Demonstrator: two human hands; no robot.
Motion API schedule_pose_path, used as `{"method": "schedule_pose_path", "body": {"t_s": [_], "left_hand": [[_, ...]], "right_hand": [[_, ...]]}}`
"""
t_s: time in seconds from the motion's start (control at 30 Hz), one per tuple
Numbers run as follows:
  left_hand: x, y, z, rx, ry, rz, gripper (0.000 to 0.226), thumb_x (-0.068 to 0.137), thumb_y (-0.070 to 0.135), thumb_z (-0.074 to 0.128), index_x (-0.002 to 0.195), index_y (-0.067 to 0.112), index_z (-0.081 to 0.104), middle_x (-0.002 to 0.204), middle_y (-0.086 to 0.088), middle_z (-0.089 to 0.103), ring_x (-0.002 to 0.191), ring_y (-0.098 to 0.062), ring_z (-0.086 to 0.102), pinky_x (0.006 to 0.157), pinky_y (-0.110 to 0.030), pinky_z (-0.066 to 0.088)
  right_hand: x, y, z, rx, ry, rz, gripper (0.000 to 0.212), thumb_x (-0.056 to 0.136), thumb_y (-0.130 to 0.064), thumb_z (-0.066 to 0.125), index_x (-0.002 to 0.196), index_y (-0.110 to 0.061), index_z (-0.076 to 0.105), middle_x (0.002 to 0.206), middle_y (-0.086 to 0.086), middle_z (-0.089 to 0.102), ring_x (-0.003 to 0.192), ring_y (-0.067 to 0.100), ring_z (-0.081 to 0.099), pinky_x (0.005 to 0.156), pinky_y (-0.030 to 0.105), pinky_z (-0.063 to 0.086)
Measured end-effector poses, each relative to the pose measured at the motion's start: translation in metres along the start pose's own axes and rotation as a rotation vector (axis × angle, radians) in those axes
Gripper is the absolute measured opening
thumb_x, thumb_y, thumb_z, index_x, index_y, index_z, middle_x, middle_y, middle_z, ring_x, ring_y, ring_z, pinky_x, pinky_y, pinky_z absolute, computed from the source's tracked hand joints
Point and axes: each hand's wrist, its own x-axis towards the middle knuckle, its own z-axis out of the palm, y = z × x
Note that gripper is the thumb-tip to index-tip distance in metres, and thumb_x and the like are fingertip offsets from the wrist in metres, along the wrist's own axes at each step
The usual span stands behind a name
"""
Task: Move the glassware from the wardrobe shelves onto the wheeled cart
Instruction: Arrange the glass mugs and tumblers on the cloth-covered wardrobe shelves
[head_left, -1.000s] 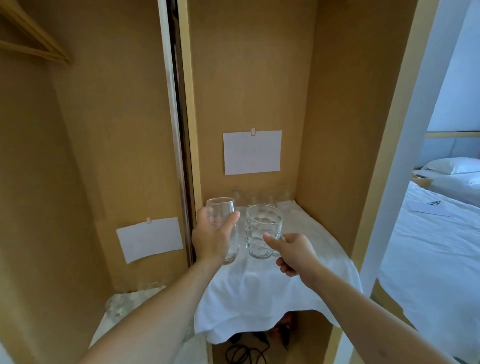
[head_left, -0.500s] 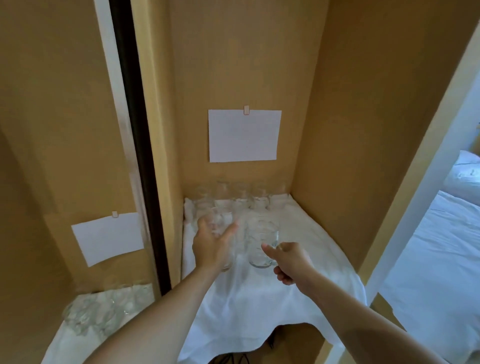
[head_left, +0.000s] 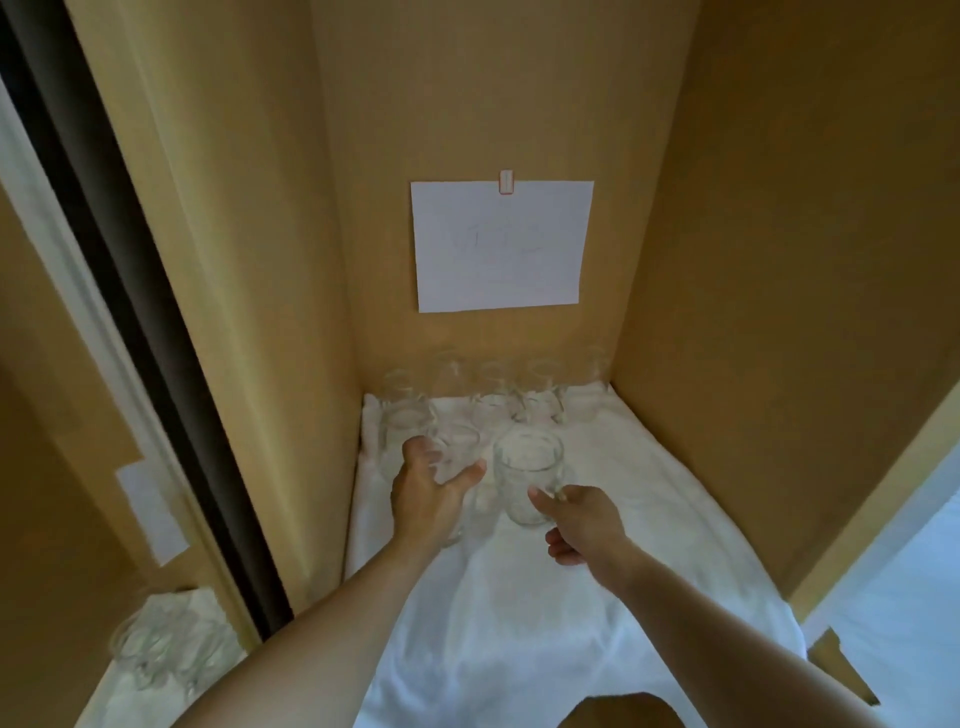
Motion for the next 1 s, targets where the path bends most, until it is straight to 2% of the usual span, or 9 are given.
{"method": "schedule_pose_path", "body": {"t_s": [0.1,0.23,0.37,0.53,0.6,0.67,0.7,0.8,1.0], "left_hand": [[0.006,-0.003,0.016,-0.043,0.007,0.001,0.075,0.061,0.059,0.080,0.119,0.032,0.040,0.115,0.013,0.057,0.114,-0.017,0.058,0.099,-0.038,0.049],[0.014,-0.013,0.034,-0.061,0.026,0.023,0.072,0.067,0.049,0.089,0.119,0.028,0.044,0.116,0.013,0.058,0.113,-0.010,0.058,0.090,-0.023,0.046],[0.009,-0.026,0.053,-0.083,0.080,-0.001,0.079,0.069,0.045,0.090,0.128,0.021,0.043,0.120,0.006,0.058,0.118,-0.012,0.058,0.089,-0.012,0.039],[0.011,-0.028,0.053,-0.101,0.062,-0.047,0.098,0.060,0.062,0.088,0.135,0.023,0.040,0.126,0.007,0.058,0.118,-0.010,0.059,0.097,-0.025,0.047],[0.010,-0.030,0.051,-0.112,0.067,-0.070,0.108,0.055,0.068,0.087,0.141,0.025,0.037,0.127,0.010,0.058,0.115,-0.004,0.060,0.100,-0.033,0.051],[0.006,-0.032,0.052,-0.107,0.067,-0.074,0.111,0.051,0.074,0.085,0.140,0.029,0.037,0.126,0.013,0.059,0.114,-0.002,0.060,0.100,-0.033,0.051],[0.005,-0.034,0.053,-0.104,0.066,-0.073,0.109,0.051,0.075,0.085,0.138,0.031,0.038,0.125,0.013,0.059,0.115,-0.004,0.060,0.100,-0.033,0.051],[0.003,-0.039,0.053,-0.090,0.034,-0.079,0.107,0.051,0.071,0.089,0.137,0.034,0.037,0.125,0.014,0.057,0.118,-0.006,0.058,0.103,-0.037,0.051],[0.006,-0.046,0.049,-0.020,-0.032,-0.084,0.118,0.055,0.035,0.096,0.149,0.024,0.025,0.136,0.010,0.051,0.124,-0.015,0.056,0.103,-0.041,0.051]], "right_hand": [[0.018,0.001,-0.005,0.054,-0.015,0.033,0.043,0.083,-0.044,0.081,0.075,-0.009,0.058,0.051,0.007,0.057,0.042,0.019,0.054,0.053,0.032,0.057],[0.042,0.003,-0.012,0.092,-0.043,0.058,0.045,0.080,-0.041,0.085,0.086,-0.002,0.064,0.059,0.015,0.064,0.050,0.024,0.061,0.058,0.036,0.059],[0.064,0.008,-0.029,0.086,-0.201,0.030,0.054,0.074,-0.048,0.087,0.093,-0.002,0.066,0.071,0.021,0.071,0.059,0.028,0.068,0.063,0.041,0.060],[0.094,0.014,-0.067,0.101,-0.528,0.158,0.065,0.086,-0.065,0.062,0.116,-0.008,0.070,0.102,0.024,0.074,0.091,0.041,0.074,0.068,0.042,0.063],[0.108,0.012,-0.071,0.160,-0.410,0.133,0.054,0.093,-0.055,0.062,0.113,-0.006,0.072,0.104,0.024,0.074,0.087,0.037,0.075,0.065,0.039,0.062],[0.120,0.010,-0.067,0.198,-0.294,0.033,0.030,0.092,-0.021,0.073,0.117,-0.005,0.070,0.111,0.022,0.072,0.087,0.029,0.073,0.069,0.037,0.061],[0.123,0.009,-0.064,0.193,-0.304,-0.013,0.037,0.085,-0.007,0.074,0.122,-0.007,0.067,0.119,0.019,0.069,0.096,0.027,0.070,0.076,0.037,0.060],[0.123,0.008,-0.054,0.112,-0.515,-0.130,0.079,0.058,-0.007,0.077,0.134,-0.017,0.059,0.130,0.004,0.065,0.118,0.022,0.061,0.083,0.032,0.054],[0.132,0.013,-0.038,0.074,-0.548,-0.167,0.070,0.062,0.012,0.088,0.118,-0.025,0.067,0.111,-0.005,0.075,0.103,0.008,0.070,0.072,0.020,0.056]]}}
